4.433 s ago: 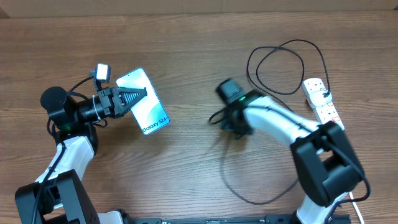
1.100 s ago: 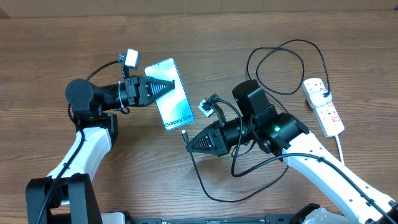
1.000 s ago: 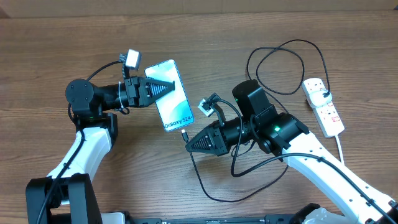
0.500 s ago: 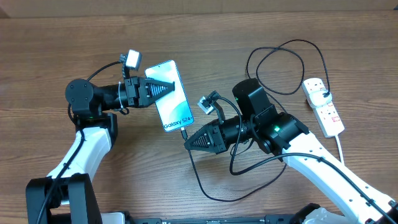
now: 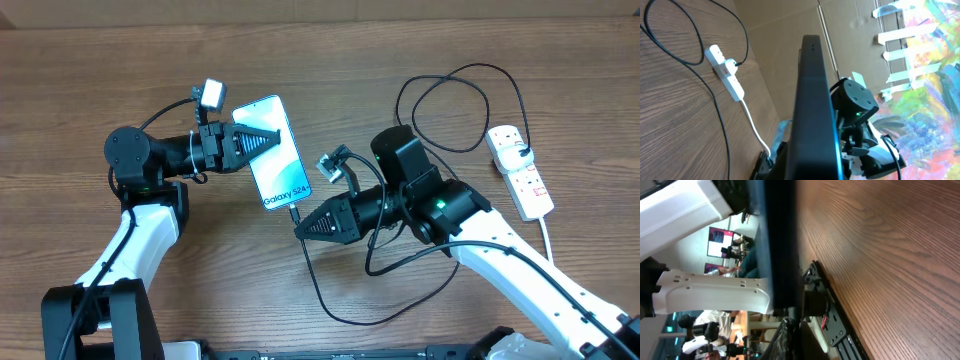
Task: Plug charger to phone and switch on socket
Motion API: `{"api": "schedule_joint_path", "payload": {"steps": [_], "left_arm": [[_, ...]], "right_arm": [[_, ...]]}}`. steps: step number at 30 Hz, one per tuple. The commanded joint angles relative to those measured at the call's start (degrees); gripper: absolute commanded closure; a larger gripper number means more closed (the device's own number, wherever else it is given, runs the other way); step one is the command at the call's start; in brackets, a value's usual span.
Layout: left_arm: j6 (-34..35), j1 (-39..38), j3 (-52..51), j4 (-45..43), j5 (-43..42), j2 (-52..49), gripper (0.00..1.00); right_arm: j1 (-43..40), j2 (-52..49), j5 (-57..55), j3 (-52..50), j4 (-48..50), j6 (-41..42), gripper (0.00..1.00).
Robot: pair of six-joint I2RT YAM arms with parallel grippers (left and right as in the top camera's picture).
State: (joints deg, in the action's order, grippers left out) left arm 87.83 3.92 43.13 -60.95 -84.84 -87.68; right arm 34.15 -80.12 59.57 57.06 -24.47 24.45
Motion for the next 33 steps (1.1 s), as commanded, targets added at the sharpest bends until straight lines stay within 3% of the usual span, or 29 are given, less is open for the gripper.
{"api": "schedule_joint_path", "payload": {"steps": [1,7,15,33], "left_arm": [[1.0,-0.3,1.6,-0.6,1.4,0.2,0.96],[0.6,-0.3,1.6,-0.6,1.0,0.2,0.96],[-5.6,-0.1,1.6,-0.6,0.1,0.2,0.96],[-4.9,-0.1,1.6,-0.5,0.4,0.2,0.96]], "right_arm": [[0.0,-0.7,0.5,0.3,0.5,0.9,0.96],[0.0,-0.7,0.5,0.3,1.7,0.9,0.96],[0.0,-0.7,1.6,0.3,0.6,0.9,0.96],[0.0,-0.7,3.5,0.3,2.0,0.6,0.96]]}}
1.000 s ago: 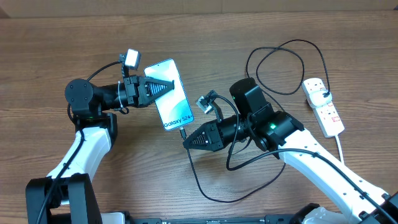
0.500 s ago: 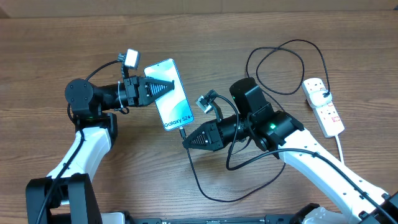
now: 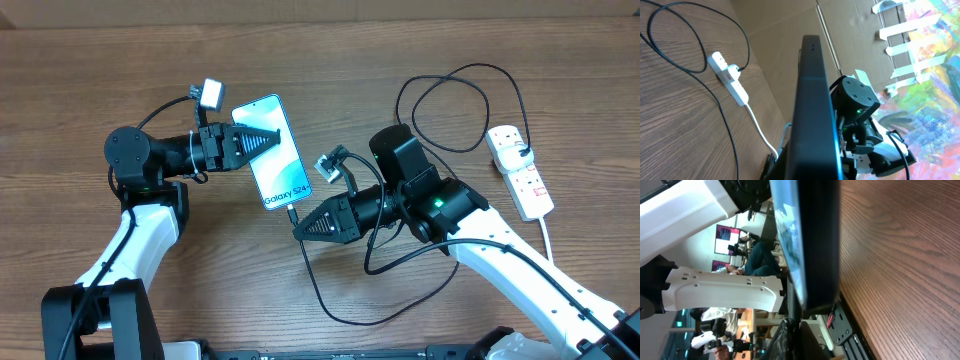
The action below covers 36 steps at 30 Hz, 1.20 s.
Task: Plug charger to phone and switch on socket
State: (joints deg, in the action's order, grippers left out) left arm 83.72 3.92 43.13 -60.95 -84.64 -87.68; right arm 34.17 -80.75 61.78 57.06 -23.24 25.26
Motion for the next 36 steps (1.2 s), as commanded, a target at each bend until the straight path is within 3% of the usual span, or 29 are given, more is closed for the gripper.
{"api": "schedule_joint_path", "payload": {"steps": [1,36], "left_arm": [[-0.7,-0.1,1.6,-0.5,-0.1,0.2,0.96],[1.1,-0.1,1.6,-0.5,-4.3,0.2,0.96]], "right_arm": [[-0.1,-0.1,1.0,0.3,0.9,-0.2,0.96],[-0.2,-0.1,-1.3,0.3,1.3,-1.3,0.96]]}}
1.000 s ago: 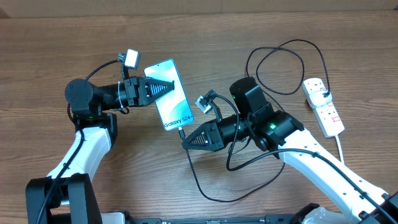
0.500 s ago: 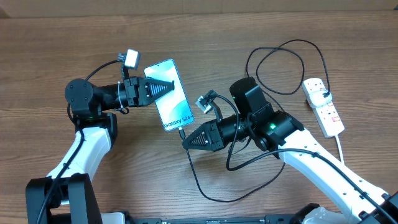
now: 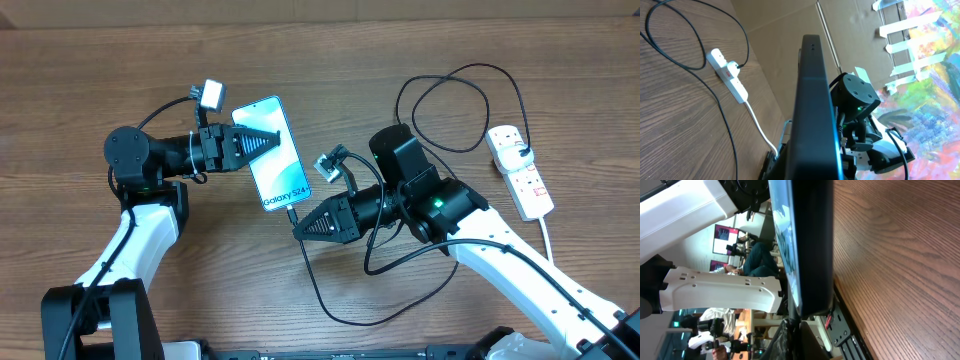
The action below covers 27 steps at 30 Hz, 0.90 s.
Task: Plug charger to phone and switch on socket
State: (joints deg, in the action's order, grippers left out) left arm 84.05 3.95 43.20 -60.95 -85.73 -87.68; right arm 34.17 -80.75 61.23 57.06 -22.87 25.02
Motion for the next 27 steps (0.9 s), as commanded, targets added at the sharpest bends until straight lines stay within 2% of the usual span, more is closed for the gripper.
{"api": "schedule_joint_path", "payload": {"steps": [1,13,27], "left_arm": [[0.8,-0.1,1.6,-0.5,-3.3,0.2,0.96],[0.8,-0.1,1.6,-0.5,-3.2,0.2,0.96],[1.3,-0.1,1.6,0.8,1.6,0.2,0.96]], "right_arm": [[-0.2,-0.1,-0.7,0.3,0.9,-1.0,0.96],[-0.2,0.0,-2.8,0.3,-1.3,-1.1,0.96],[0.8,0.6,-4.2,0.3,-4.5,-4.5,0.96]]}}
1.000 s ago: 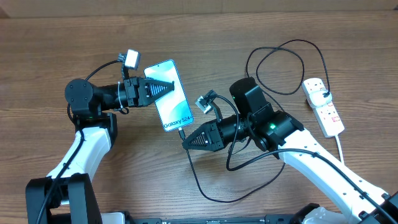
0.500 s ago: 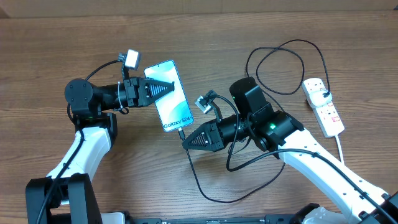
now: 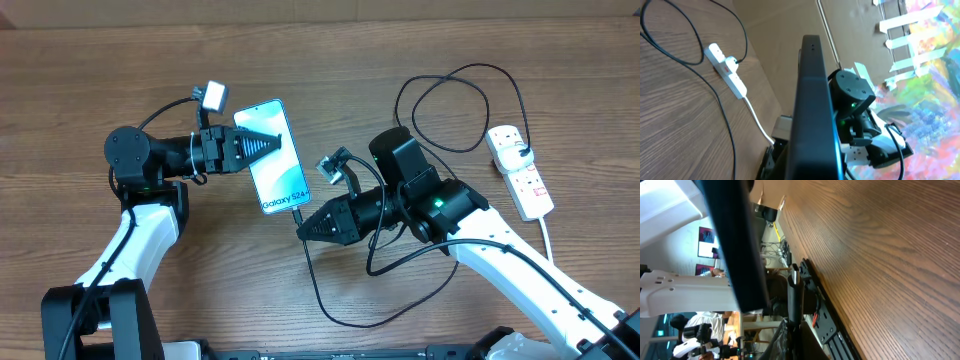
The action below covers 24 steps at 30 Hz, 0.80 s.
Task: Plug charger to phone and switch on socket
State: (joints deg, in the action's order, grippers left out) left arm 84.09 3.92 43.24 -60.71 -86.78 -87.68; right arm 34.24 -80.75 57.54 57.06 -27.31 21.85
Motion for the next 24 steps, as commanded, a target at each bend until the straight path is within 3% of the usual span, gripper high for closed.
{"api": "schedule_joint_path", "payload": {"steps": [1,24], "left_arm": [[1.2,-0.1,1.5,1.1,3.0,0.2,0.96],[-1.7,-0.1,1.5,2.0,1.2,0.0,0.96]], "right_arm": [[0.9,0.6,-0.5,0.3,-0.1,-1.9,0.96],[0.9,2.6,-0.5,0.4,1.1,-5.4,0.96]]}}
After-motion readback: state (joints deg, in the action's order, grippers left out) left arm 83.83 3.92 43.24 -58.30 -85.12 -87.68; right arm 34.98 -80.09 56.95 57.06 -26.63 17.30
